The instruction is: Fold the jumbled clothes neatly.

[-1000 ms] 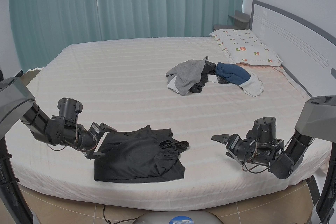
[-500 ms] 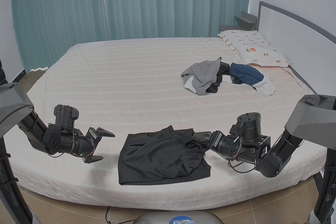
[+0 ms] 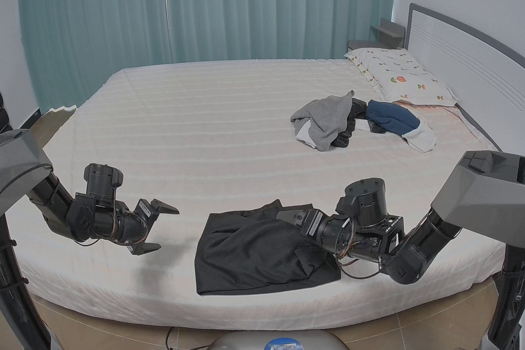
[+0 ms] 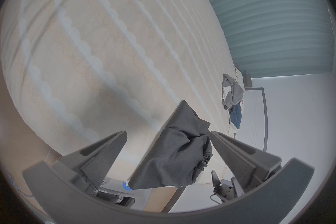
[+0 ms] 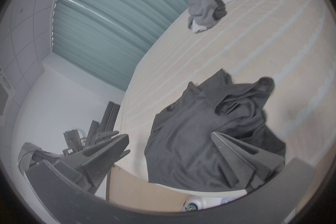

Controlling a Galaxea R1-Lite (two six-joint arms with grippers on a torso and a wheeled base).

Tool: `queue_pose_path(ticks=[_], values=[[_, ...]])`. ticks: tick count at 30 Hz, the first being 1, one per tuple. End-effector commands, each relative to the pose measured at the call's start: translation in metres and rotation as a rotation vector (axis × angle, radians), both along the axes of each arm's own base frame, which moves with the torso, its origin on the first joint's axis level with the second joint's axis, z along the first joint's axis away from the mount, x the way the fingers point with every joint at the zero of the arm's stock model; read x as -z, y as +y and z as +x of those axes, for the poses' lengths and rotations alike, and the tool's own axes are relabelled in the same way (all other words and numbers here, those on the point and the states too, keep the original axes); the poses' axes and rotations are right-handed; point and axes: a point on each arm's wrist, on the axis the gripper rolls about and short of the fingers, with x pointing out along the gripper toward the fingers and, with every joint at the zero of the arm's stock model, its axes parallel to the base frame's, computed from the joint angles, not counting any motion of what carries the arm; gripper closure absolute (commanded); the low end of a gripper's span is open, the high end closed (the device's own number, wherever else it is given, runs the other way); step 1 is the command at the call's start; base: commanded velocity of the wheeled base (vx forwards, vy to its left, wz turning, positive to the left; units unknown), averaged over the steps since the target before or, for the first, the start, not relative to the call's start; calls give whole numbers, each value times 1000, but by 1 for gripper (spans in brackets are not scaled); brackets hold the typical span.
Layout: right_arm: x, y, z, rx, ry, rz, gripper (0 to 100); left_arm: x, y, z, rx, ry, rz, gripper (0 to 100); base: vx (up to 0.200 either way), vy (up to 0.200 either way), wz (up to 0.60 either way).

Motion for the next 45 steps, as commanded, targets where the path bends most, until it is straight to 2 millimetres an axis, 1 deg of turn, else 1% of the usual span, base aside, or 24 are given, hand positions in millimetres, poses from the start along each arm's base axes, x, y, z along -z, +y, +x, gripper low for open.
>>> queue_pose_path(ticks=[1, 3, 6, 8, 9, 12, 13, 15, 16, 19, 20, 21, 22, 23, 24, 25, 27, 28, 30, 33, 38, 41, 44, 45], values=[[16, 25, -4, -52, 21, -14, 0, 1, 0, 0, 0, 2, 0, 0, 0, 0, 0], [24, 30, -1, -58, 28, -20, 0, 1, 0, 0, 1, 1, 1, 0, 0, 0, 0], [38, 33, 2, -53, 45, -37, 0, 1, 0, 0, 1, 1, 1, 0, 0, 0, 0], [39, 33, 2, -52, 48, -41, 0, 1, 0, 0, 1, 1, 1, 0, 0, 0, 0], [49, 29, 5, 0, 53, -76, 0, 0, 0, 0, 1, 0, 1, 0, 0, 0, 0], [52, 22, 6, 48, 52, -107, 0, 1, 0, 0, 1, 1, 1, 0, 0, 0, 0], [52, 13, 8, 83, 63, -127, 0, 1, 0, 0, 2, 1, 2, 0, 0, 0, 0], [52, 12, 8, 85, 63, -129, 0, 1, 0, 0, 2, 1, 2, 0, 0, 0, 0], [43, -1, 12, 126, 67, -130, 0, 1, 0, 0, 2, 1, 2, 0, 0, 0, 0], [35, -19, 9, 161, 70, -131, 0, 1, 0, 0, 2, 1, 2, 0, 0, 0, 0], [34, -20, 8, 162, 72, -131, 0, 1, 0, 0, 2, 1, 2, 0, 0, 0, 0], [29, -30, 5, 179, 78, -134, 0, 1, 0, 0, 2, 1, 2, 0, 0, 0, 0], [29, -34, 3, 184, 82, -139, 0, 1, 0, 0, 3, 0, 3, 0, 0, 0, 0], [28, -43, -1, 197, 96, -147, 0, 1, 0, 0, 3, 0, 3, 0, 0, 0, 0], [28, -43, -1, 197, 96, -147, 0, 1, 0, 0, 3, 0, 3, 0, 0, 0, 0], [29, -55, -6, 217, 119, -164, 0, 1, 0, 1, 3, -1, 2, 0, 0, 0, 0], [30, -61, -10, 227, 132, -173, 0, 1, 0, 0, 3, 2, 3, 0, 0, 0, 0], [30, -67, -16, 233, 147, -182, 0, 1, 0, 0, 3, 2, 3, 0, 0, 0, 0], [27, -72, -21, 233, 154, -179, 0, 1, -1, 0, 5, 2, 3, 0, 0, 0, 0], [16, -76, -20, 239, 127, -152, 0, 1, -1, 0, 6, 1, 4, 0, 0, 0, 0], [-1, -72, -7, 226, 73, -98, 0, 1, -1, 1, 6, 1, 4, 0, 0, 0, 0], [-3, -65, 0, 188, 63, -73, 0, 1, -1, 1, 6, 2, 4, 0, 0, 0, 0], [5, -52, 15, 137, 64, -47, 0, 2, 0, 0, 6, 3, 3, 0, 0, 0, 0], [6, -50, 16, 133, 65, -47, 0, 2, 0, 0, 6, 3, 3, 0, 200, 0, 0]])
